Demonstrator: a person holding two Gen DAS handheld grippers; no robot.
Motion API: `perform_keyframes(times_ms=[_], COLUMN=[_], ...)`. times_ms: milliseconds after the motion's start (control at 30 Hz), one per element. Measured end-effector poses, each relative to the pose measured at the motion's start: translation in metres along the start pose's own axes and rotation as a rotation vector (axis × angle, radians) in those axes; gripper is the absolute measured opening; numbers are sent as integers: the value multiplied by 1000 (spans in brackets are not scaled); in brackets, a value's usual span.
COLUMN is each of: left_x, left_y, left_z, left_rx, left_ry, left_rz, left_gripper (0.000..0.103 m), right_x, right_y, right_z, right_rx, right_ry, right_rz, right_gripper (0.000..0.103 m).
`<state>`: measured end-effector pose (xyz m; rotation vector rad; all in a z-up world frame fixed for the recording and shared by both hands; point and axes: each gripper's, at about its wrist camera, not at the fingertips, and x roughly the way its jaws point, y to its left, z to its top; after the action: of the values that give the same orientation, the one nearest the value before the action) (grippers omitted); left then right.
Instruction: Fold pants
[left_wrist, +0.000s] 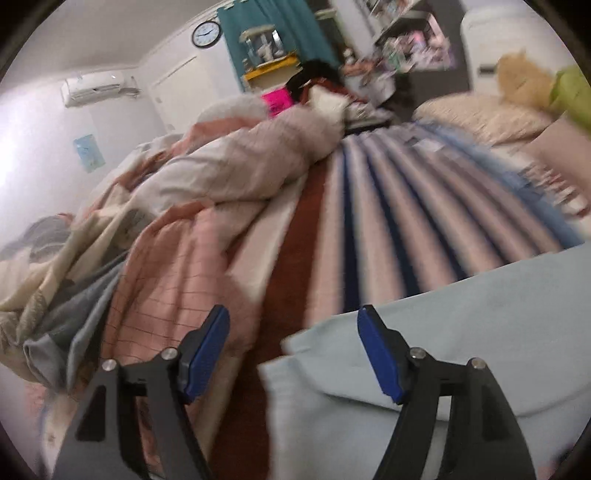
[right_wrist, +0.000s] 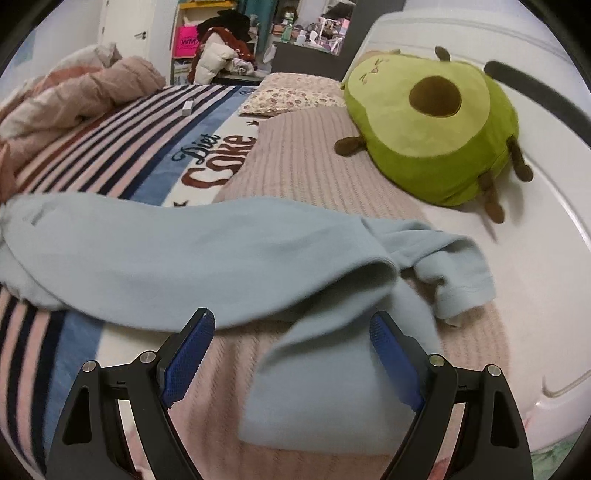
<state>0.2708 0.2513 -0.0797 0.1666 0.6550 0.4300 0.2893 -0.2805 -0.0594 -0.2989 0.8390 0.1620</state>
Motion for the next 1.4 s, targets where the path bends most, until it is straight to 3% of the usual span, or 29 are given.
perform_keyframes(times_ms=[100, 233, 300, 367, 500, 600, 667, 733, 800, 1100, 1300, 1400], left_x=[-23, -33, -33, -32, -25, -20, -14, -10, -7, -2, 6, 9], left_y=[-25, -63, -84, -99, -125, -134, -133, -133, -132, -134, -138, -137], left_z=[3, -17, -29, -41, -53, -54, -53, -53, -51, -40, -34, -34], left_rx=[8, 36, 65, 100, 115, 107, 98, 92, 84, 82, 81, 66], left_ry=[0, 86, 123, 140, 199, 207, 212, 213, 209, 176, 168, 165], left_rz=[-182, -380, -425, -424, -481, -490, -495, -500, -498, -459, -410, -393], left_gripper=[69, 69, 69, 69, 69, 69, 69, 69, 69, 69, 69, 69], right_x=[-4, -9, -11, -5, 9, 9, 8, 3, -2, -34, -16, 5], right_y=[-2, -9, -11, -13, -11, -8, -13, -15, -17, -46, -69, -82], right_z=[-5, -9, -13, -16, -24, -24, -21, -15, -10, 33, 55, 60], right_rx=[-23, -3, -31, -57, -61, -62, -31, -48, -71, -120, -129, -91], right_ry=[8, -6, -13, 9, 60, 34, 36, 28, 2, -92, -67, -22], right_rz=[10, 26, -16, -53, 17, -18, -33, -83, -165, -330, -380, -356], right_gripper=[84, 84, 84, 84, 83, 79, 58, 6, 4, 4, 4, 7])
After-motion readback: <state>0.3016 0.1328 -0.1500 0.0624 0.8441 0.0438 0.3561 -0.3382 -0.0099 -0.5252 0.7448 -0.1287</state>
